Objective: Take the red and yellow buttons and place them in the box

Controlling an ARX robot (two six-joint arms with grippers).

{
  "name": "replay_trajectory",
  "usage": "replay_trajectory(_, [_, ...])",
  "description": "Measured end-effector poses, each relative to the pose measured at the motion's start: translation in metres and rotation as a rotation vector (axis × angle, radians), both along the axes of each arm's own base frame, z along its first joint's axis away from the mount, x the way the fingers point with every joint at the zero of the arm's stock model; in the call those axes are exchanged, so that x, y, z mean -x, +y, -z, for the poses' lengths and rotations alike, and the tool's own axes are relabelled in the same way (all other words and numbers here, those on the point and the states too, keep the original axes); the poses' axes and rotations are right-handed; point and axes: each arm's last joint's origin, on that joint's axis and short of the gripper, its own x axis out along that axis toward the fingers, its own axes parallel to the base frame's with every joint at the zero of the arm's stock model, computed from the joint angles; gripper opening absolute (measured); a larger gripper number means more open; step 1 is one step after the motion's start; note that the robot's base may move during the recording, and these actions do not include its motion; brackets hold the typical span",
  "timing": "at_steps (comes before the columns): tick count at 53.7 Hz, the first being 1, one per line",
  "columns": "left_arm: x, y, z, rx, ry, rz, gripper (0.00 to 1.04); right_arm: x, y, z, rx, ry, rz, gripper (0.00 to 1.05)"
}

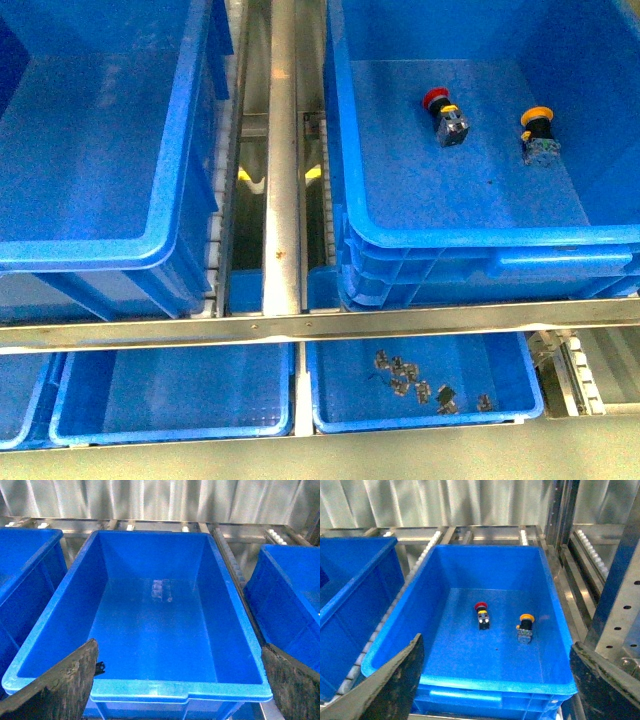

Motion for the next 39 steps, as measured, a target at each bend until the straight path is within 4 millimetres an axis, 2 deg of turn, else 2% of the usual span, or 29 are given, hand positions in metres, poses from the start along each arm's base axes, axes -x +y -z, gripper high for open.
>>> replay_trajectory(2, [0.0000, 0.0000, 0.0000, 0.000, 0.000, 0.000, 0.97, 0.0000, 0.0000, 0.0001, 0.000, 0.000, 0.000, 0.99])
replay_trajectory(39, [0.0000, 0.0000, 0.0000, 0.000, 0.000, 0.000, 0.97, 0.0000, 0.0000, 0.0001, 0.000, 0.000, 0.000, 0.98])
